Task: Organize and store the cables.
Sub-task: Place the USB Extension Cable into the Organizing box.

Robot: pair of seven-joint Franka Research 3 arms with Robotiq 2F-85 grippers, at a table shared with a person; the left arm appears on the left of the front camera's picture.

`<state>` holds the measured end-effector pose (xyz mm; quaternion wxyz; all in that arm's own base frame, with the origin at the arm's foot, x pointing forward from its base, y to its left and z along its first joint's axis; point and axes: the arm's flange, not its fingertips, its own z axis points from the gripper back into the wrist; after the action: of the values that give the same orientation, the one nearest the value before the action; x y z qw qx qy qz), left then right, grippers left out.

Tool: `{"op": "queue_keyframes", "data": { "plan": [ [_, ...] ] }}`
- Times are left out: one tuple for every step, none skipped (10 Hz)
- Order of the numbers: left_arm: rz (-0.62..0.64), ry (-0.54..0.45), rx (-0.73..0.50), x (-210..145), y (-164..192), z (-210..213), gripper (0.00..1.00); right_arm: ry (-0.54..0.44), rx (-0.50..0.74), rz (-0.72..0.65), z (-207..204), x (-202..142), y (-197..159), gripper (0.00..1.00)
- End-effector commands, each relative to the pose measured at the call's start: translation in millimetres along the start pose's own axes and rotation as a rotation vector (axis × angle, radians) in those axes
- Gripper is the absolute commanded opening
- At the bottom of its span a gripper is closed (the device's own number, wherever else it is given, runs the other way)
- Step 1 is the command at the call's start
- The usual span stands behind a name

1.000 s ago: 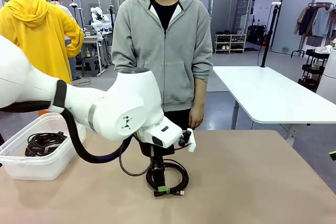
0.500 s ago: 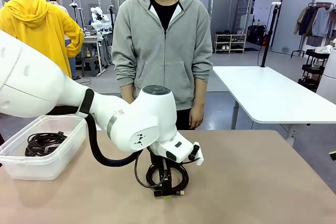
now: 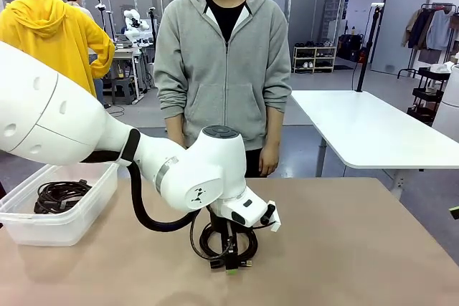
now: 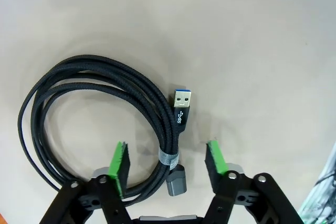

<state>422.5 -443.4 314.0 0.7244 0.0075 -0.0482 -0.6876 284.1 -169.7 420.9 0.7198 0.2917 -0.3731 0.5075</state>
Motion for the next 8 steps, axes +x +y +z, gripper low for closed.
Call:
{"op": "queue_keyframes", "data": {
  "plan": [
    [-0.011,0.014,-0.021,5,3,0,0.0,-0.014,-0.004,0.001,0,2,0,1.0],
    [-0.005,0.02,-0.029,5,2,0,0.0,-0.014,-0.004,0.001,0,2,0,1.0],
    [-0.001,0.032,-0.037,4,1,-1,0.0,-0.014,-0.004,0.001,0,2,0,1.0],
    [0.005,0.05,-0.043,3,1,-1,0.02,-0.014,-0.004,0.001,0,2,0,1.0],
    [0.009,0.049,-0.039,2,0,1,0.0,-0.014,-0.004,0.001,0,2,0,1.0],
    [0.013,0.035,-0.035,1,0,6,0.0,-0.014,-0.004,0.001,0,2,0,1.0],
    [0.015,0.025,-0.035,-1,-2,14,0.0,-0.014,-0.004,0.001,0,2,0,1.0],
    [0.014,0.01,-0.033,-3,-3,31,0.0,-0.014,-0.004,0.001,0,2,0,1.0]
  ]
}}
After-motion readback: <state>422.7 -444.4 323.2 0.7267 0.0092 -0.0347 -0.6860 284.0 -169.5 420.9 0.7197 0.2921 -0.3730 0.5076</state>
